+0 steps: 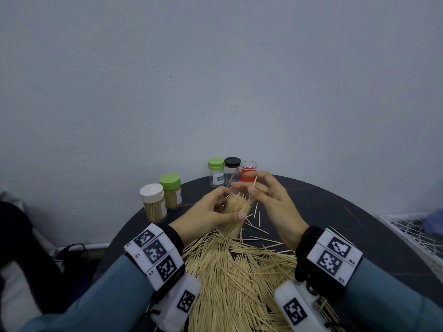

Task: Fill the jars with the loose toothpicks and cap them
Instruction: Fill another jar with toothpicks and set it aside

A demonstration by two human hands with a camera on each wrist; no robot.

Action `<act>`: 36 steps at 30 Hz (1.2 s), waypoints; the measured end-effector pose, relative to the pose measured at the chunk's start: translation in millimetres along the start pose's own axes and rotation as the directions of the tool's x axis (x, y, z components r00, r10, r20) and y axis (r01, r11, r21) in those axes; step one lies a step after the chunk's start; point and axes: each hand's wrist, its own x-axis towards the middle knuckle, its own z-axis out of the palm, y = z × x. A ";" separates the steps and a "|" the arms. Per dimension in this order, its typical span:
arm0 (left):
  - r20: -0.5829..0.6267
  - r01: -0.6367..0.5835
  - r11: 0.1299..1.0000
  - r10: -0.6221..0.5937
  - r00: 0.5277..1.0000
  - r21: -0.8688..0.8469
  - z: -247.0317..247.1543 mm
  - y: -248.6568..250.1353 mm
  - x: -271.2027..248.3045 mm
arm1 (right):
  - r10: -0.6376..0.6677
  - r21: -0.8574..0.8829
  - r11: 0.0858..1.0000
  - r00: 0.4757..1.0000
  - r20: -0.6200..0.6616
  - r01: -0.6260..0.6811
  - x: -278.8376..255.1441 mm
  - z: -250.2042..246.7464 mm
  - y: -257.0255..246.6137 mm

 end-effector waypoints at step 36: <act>-0.159 0.003 1.000 -0.003 0.987 0.000 -9.9 -6.8 5.6 | -0.002 -0.500 0.863 0.989 0.150 0.077 -1.8 -0.2 -4.2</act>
